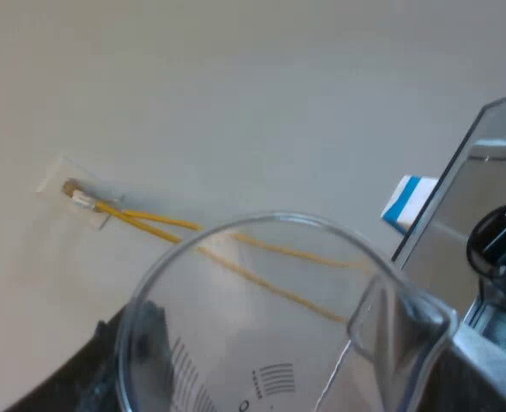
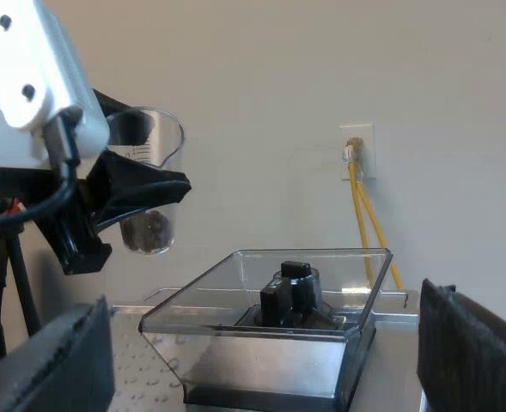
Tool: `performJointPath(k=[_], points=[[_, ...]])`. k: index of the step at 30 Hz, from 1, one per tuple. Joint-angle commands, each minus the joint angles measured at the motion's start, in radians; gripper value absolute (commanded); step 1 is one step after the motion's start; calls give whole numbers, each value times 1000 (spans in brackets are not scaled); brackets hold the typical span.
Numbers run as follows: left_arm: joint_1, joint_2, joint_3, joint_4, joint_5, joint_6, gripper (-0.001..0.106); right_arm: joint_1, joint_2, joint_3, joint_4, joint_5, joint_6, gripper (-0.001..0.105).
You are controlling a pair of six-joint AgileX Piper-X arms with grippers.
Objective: Pour the beans into the coffee machine
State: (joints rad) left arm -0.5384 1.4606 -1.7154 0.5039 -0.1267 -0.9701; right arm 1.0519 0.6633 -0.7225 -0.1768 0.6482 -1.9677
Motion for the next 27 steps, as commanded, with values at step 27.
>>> performJointPath(k=[27], points=[[-5,92,-11,-61,-1,750,1,0,0,-9,3,4,-12,74]])
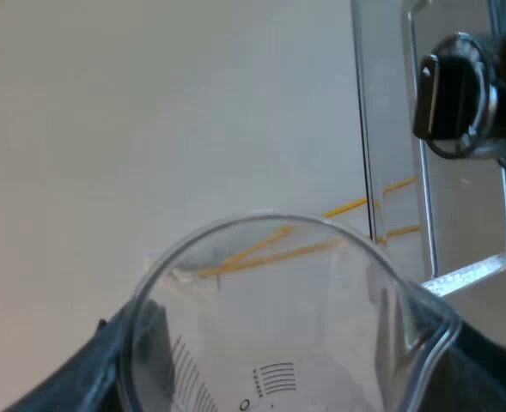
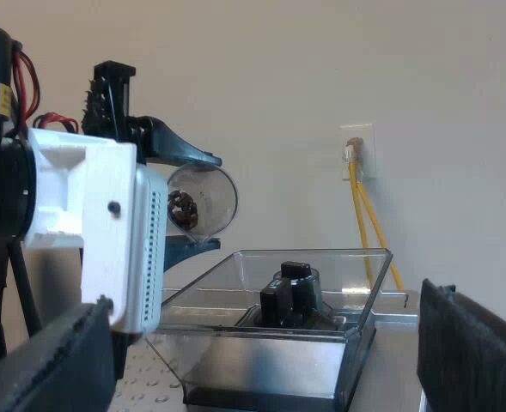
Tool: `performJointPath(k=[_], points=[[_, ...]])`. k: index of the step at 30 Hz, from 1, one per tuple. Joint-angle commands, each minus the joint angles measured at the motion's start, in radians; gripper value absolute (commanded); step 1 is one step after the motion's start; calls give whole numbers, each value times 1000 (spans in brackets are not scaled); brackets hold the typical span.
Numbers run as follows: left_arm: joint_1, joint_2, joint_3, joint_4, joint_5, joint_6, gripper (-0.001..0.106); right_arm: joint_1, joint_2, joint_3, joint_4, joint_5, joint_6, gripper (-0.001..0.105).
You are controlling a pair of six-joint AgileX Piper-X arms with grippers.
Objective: Pour the beans into the coffee machine
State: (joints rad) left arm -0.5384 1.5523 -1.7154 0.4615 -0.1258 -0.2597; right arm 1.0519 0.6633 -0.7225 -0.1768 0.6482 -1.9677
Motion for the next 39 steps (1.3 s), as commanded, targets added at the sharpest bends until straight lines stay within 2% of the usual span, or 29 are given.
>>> performJointPath(k=[1,5,9,10,16,19,25,39], points=[[-5,6,-11,-19,-2,46,1,0,0,-9,3,4,-12,74],[-5,20,-11,-19,1,76,1,0,0,-9,3,4,-12,74],[-5,29,-11,-20,1,153,1,0,0,-9,3,4,-12,74],[-5,35,-11,-23,1,229,1,0,0,-9,3,4,-12,74],[-5,43,-11,-27,1,399,1,0,0,-9,3,4,-12,74],[-5,43,-11,-44,1,446,1,0,0,-9,3,4,-12,74],[-5,43,-11,-118,1,479,1,0,0,-9,3,4,-12,74],[-5,22,-11,-116,1,610,1,0,0,-9,3,4,-11,74]])
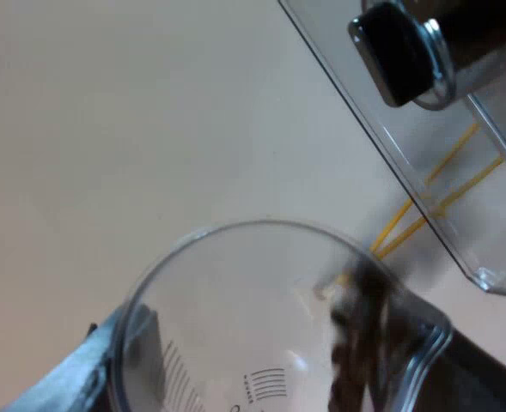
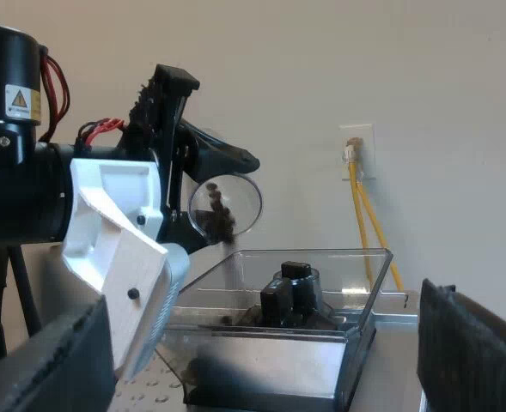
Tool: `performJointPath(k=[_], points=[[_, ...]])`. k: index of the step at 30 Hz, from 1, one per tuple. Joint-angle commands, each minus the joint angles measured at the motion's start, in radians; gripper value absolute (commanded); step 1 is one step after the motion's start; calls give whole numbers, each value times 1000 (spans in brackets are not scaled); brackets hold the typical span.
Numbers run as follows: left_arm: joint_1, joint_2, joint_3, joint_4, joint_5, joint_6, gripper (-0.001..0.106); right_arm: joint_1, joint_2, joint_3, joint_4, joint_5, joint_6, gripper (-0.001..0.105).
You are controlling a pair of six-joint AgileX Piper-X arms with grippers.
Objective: Pour the beans into the coffee machine
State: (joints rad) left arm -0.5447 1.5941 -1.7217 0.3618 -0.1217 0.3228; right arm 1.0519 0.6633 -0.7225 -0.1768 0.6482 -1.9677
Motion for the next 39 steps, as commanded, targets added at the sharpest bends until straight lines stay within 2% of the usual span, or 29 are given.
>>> performJointPath(k=[1,10,11,12,16,25,28,32,33,34,39], points=[[1,-24,-4,-16,-1,28,1,0,0,-9,3,4,-11,74],[1,-38,-4,-16,9,54,1,0,0,-9,3,4,-9,74],[1,-41,-4,-16,22,62,1,0,0,-9,3,4,-9,74],[1,-55,-4,-1,50,111,1,0,0,-9,3,4,-9,74],[1,-66,-4,31,122,138,1,0,0,-9,3,4,-9,74],[1,-65,-4,31,122,136,1,0,0,-9,3,4,-9,74],[1,-65,-4,31,92,55,1,0,0,-9,3,4,-9,74],[1,-68,-4,31,44,-125,1,0,0,-9,3,1,-9,74],[1,-69,-4,31,43,-172,1,0,0,-9,3,-2,-9,74],[1,-71,-4,29,43,-189,1,0,0,-9,3,-2,-9,74],[1,-82,-4,29,43,-415,1,0,0,-9,3,-1,-9,74]])
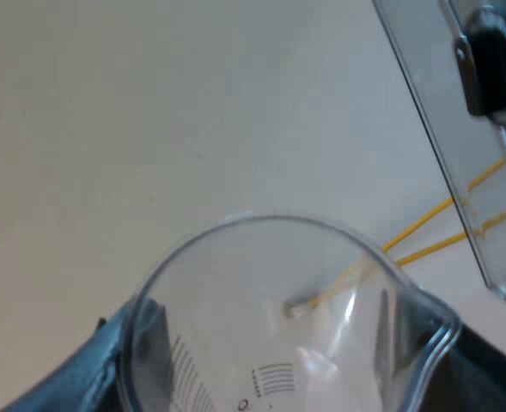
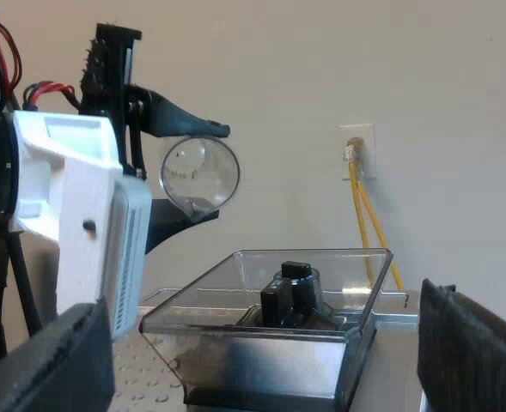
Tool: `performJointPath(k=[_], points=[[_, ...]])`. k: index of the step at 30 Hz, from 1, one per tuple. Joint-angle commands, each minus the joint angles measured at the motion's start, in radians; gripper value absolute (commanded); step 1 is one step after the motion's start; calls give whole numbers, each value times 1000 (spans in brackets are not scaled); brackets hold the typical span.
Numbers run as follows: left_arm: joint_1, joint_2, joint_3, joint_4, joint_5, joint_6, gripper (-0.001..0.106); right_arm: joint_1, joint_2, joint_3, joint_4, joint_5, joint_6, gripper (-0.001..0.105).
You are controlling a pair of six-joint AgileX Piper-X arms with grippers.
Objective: Pour the beans into the coffee machine
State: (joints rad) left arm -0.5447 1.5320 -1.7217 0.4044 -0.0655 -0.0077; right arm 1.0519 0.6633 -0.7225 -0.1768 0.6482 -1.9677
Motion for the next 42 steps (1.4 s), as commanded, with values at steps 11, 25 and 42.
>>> performJointPath(k=[11,25,42], points=[[-8,-24,-4,-14,-167,-689,1,0,0,-9,51,-55,-9,74],[-31,-146,-4,253,-317,-1136,1,0,0,-4,97,-145,-36,74],[-27,-438,16,535,-168,-1508,1,0,0,-121,290,-375,-3,74]])
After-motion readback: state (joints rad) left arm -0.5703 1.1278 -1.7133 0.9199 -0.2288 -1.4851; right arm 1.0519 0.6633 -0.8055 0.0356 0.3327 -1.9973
